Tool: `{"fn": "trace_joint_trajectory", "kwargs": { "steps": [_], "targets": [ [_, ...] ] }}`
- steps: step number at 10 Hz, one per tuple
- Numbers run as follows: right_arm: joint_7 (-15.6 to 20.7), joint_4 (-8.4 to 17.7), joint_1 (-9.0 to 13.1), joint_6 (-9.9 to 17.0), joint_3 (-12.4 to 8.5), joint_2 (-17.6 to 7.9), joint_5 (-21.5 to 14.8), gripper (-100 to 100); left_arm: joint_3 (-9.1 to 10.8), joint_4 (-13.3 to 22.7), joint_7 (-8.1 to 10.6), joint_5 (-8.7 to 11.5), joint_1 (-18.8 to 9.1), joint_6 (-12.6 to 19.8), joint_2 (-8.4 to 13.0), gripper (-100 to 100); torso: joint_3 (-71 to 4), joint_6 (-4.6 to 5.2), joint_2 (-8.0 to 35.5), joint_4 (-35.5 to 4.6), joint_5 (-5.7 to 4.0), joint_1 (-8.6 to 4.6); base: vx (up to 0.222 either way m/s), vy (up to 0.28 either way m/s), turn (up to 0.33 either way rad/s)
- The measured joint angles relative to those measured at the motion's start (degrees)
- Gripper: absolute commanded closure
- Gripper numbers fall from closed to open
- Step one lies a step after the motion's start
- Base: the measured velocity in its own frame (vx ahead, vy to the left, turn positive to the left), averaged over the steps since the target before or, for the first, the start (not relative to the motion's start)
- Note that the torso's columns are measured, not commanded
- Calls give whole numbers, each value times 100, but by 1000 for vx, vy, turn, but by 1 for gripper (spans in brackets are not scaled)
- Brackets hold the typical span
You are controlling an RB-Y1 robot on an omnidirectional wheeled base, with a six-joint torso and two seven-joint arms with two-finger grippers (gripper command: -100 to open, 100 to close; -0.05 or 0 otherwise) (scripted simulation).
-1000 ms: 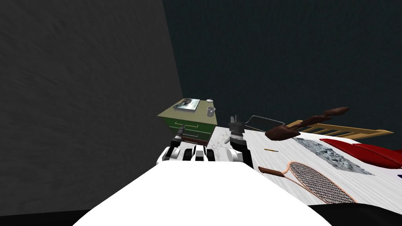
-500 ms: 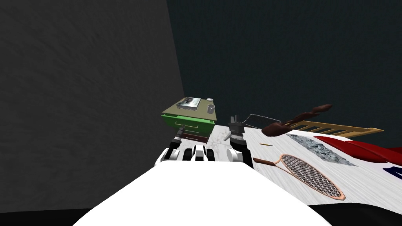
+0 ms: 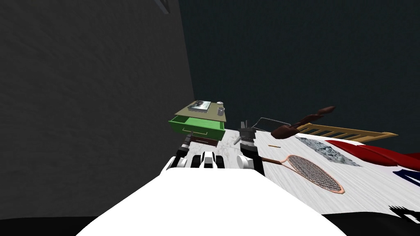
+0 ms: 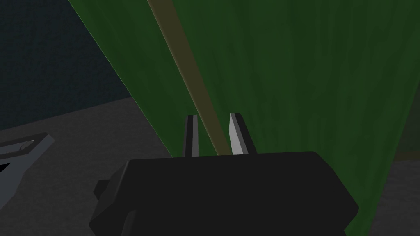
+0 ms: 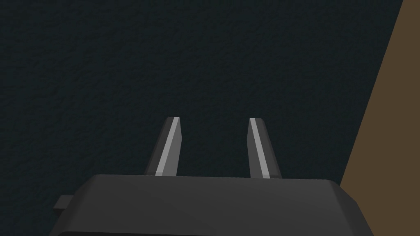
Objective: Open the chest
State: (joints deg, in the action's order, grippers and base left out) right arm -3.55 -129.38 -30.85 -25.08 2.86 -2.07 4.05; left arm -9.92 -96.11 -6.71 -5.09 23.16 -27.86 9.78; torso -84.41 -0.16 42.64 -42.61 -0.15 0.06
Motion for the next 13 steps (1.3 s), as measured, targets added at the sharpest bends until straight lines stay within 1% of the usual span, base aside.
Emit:
{"fn": "trace_joint_trajectory", "kwargs": {
  "steps": [2, 4, 5, 7, 10, 13],
  "targets": [
    [0, 0, -1, 0, 0, 0, 0, 0, -33, -29, -1, -7, 76, -4, 9, 100, -13, 8, -21, 17, 3, -13, -162, 13, 40],
    [0, 0, 1, 0, 0, 0, 0, 0, -58, -95, 11, -5, 162, -86, 53, 100, 7, 12, 7, 10, 6, -9, -234, 44, 39],
    [0, 0, 1, 0, 0, 0, 0, 0, -87, -149, 6, -14, 238, -114, 62, -100, 5, 10, 5, 3, 2, -8, -103, 22, 5],
    [0, 0, -3, 0, 0, 0, 0, 0, -100, -347, 23, -8, 335, 12, 104, -100, -51, 19, -92, 35, 5, -22, 40, -7, 1],
    [0, -1, -3, -1, 0, 0, 0, 0, -111, -880, 78, 15, 514, 315, 209, -100, -15, 16, -33, 30, 14, -7, 34, -15, -2],
    [0, 0, -3, 0, 0, 0, 0, 0, -130, -1303, 133, 36, 666, 637, 301, -100, -3, 11, -7, 8, 3, -11, 5, -6, -5]
  ]
}}
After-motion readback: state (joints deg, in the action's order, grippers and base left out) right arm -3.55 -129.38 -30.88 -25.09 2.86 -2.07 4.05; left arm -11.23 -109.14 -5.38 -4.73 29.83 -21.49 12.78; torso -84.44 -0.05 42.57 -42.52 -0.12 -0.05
